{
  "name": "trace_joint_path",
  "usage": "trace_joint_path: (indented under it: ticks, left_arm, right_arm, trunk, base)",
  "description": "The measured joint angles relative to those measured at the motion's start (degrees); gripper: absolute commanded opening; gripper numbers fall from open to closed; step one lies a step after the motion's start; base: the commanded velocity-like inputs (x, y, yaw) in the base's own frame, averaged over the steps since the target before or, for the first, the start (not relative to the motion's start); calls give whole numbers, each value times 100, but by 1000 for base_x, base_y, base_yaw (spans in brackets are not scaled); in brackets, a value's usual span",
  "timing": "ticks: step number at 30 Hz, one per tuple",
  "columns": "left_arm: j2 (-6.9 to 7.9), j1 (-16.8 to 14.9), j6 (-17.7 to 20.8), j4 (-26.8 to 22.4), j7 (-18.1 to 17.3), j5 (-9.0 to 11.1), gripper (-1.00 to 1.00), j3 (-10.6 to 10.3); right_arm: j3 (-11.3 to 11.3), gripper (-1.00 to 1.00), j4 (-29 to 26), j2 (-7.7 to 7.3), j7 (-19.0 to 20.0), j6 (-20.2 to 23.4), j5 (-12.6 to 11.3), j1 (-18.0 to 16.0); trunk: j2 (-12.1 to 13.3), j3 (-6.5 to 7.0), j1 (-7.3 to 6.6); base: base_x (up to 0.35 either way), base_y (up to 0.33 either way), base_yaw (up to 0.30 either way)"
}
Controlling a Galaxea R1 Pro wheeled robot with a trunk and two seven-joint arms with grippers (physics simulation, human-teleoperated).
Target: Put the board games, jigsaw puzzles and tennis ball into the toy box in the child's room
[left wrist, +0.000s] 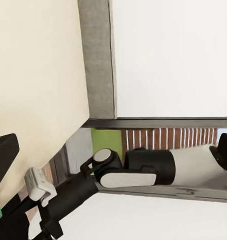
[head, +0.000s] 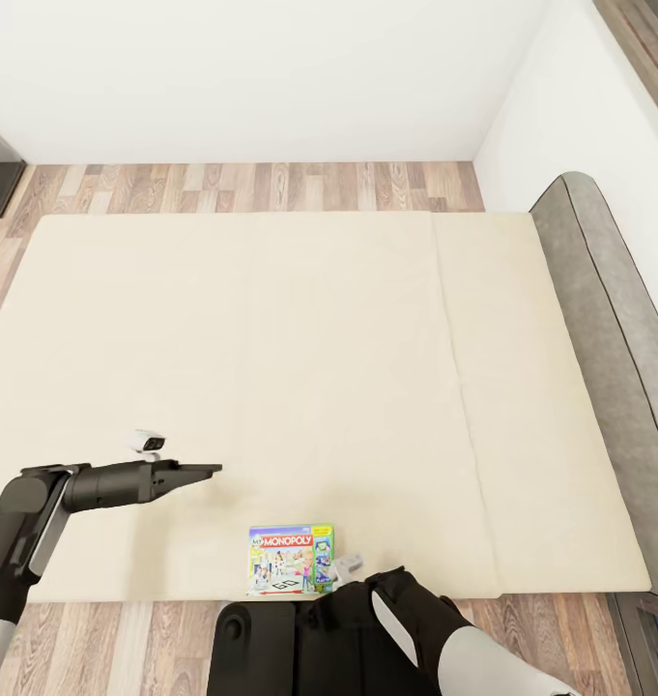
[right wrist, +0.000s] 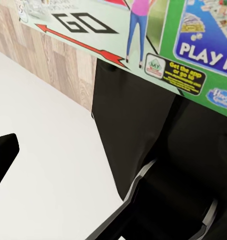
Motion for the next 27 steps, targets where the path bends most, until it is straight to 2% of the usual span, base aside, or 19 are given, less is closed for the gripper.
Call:
trace_joint_path:
  ticks: [5,10,27]
  left_arm:
    - [65,117,6,-86,-1,488,100,-5]
    - [95,153,7,-108,-1,634,100,-9]
    - [113,165,7,-115,-1,688,100,-11]
  right_arm:
    - [-4,100,2,0,2,-1,0,0]
    - [-5,100,2,0,5,-3,0,0]
    - [-4,100,-3,0,8,-143,0,0]
  trunk:
    - [0,-1,0]
    - [0,-11,0]
    - [0,-129,0]
  base:
    - [0,0,0]
    - [0,0,0]
    - [0,0,0]
